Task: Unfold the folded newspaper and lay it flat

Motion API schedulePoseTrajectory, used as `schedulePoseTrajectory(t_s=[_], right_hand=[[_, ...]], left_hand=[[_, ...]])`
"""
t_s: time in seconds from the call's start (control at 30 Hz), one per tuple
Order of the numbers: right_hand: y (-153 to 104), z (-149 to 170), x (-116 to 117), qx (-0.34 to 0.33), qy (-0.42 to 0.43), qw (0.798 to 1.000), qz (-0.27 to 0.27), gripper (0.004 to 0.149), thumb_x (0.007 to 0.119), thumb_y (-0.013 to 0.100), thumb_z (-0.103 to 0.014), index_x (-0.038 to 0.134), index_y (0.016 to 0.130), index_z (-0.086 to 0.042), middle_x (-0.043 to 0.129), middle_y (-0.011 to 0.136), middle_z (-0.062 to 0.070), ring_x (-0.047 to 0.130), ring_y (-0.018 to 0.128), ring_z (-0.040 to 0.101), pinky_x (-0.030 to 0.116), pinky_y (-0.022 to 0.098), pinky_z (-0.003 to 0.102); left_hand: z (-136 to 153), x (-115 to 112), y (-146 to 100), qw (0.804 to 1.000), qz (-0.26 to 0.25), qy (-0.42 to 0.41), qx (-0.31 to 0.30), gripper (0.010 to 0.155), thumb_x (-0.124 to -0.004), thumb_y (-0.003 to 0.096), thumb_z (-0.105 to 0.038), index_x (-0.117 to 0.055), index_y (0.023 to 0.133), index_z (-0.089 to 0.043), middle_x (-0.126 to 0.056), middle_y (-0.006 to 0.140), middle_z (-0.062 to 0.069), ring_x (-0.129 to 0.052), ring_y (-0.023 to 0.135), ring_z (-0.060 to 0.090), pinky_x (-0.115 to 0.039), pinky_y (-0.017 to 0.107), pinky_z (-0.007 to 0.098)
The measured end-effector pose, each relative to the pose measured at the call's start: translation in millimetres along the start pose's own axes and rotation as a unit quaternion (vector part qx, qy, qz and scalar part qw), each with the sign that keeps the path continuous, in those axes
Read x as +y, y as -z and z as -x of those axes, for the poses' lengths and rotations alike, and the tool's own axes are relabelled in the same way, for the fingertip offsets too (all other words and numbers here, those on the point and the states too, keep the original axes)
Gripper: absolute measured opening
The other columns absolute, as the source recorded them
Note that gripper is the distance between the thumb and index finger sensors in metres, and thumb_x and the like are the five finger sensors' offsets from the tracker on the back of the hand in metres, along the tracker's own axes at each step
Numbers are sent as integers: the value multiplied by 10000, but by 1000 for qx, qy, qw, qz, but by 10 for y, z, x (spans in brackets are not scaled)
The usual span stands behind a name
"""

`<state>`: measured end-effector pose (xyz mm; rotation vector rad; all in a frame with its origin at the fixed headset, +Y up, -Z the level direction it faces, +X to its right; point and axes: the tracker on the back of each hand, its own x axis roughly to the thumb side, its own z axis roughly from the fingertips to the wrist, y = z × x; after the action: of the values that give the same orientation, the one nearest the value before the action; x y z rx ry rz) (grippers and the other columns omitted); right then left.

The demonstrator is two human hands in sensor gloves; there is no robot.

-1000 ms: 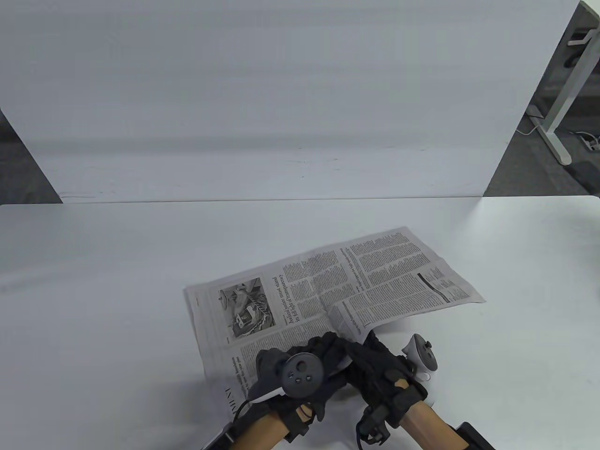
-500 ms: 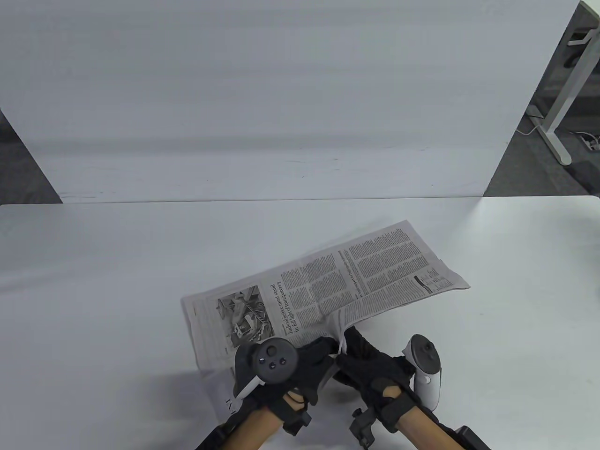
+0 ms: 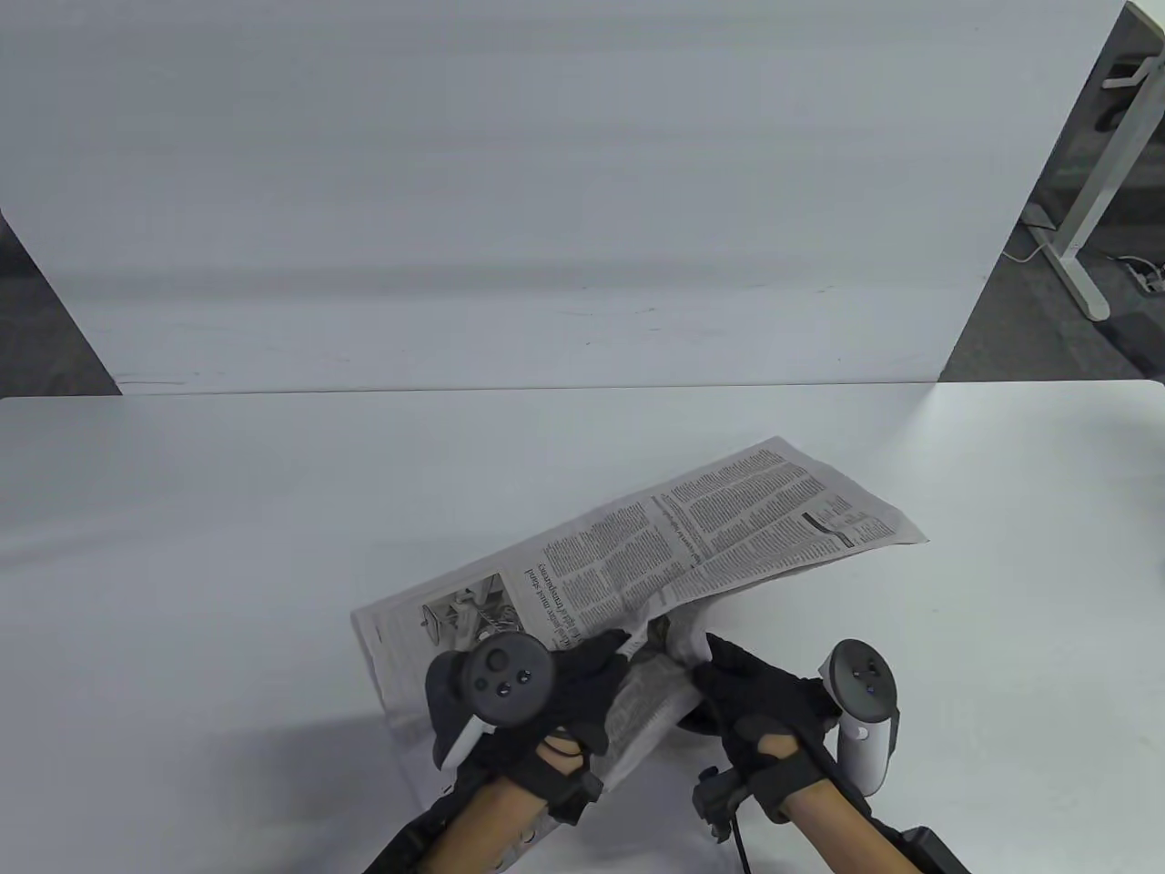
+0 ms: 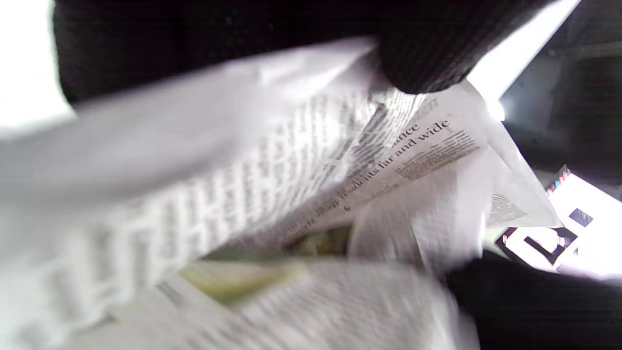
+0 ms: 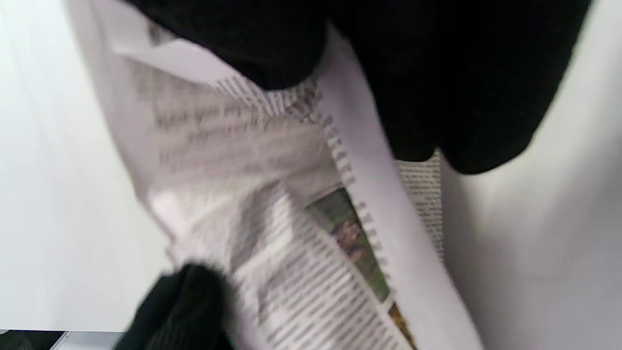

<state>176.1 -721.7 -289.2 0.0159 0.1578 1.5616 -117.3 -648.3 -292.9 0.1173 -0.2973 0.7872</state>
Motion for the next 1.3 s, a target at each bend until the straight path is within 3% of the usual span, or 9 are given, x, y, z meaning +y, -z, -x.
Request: schedulePoseTrajectory(t_s=[0.27, 0.57, 0.67, 0.87, 1.07, 1.3], right_hand=[[94, -325, -697, 17, -27, 999, -31, 467, 824, 437, -164, 821, 873, 2, 883, 835, 364, 1008, 620, 525, 927, 365, 517], [268, -258, -1655, 62, -37, 996, -52, 471, 814, 452, -181, 805, 889, -5, 884, 844, 351, 1009, 621, 519, 921, 355, 516], [286, -194, -1998, 77, -48, 996, -27, 473, 816, 451, -186, 808, 890, -10, 900, 836, 345, 1015, 617, 513, 921, 353, 510], [320, 36, -2367, 100, -29, 994, 19, 475, 811, 462, -196, 798, 902, -16, 892, 852, 337, 1000, 637, 514, 910, 373, 511], [380, 234, -2548, 128, -20, 991, 17, 480, 813, 467, -185, 787, 910, -2, 875, 863, 352, 983, 653, 530, 899, 385, 522], [409, 312, -2601, 142, -35, 989, 16, 478, 818, 464, -168, 790, 910, 3, 873, 866, 361, 979, 657, 538, 898, 395, 518]], left_hand=[[418, 989, 11, 991, -22, -109, 71, 439, -821, 457, -332, -944, 772, -52, -1087, 643, 198, -1171, 490, 361, -919, 352, 489], [1085, 1595, -92, 982, -48, -119, 140, 438, -826, 456, -317, -945, 768, -34, -1087, 634, 215, -1169, 484, 376, -912, 350, 502], [1322, 1633, -122, 980, -36, -92, 170, 438, -827, 455, -316, -946, 768, -35, -1088, 634, 214, -1169, 484, 378, -911, 351, 504], [1859, 1487, -135, 967, 12, -98, 233, 436, -833, 450, -310, -955, 755, -25, -1112, 585, 202, -1187, 433, 361, -913, 339, 495], [2289, 1396, -159, 949, 52, -90, 299, 436, -835, 448, -306, -957, 751, -18, -1117, 573, 205, -1188, 422, 363, -913, 335, 493], [2565, 1340, -171, 933, 67, -91, 343, 436, -835, 446, -302, -960, 747, -12, -1117, 570, 212, -1185, 425, 364, -911, 334, 493]])
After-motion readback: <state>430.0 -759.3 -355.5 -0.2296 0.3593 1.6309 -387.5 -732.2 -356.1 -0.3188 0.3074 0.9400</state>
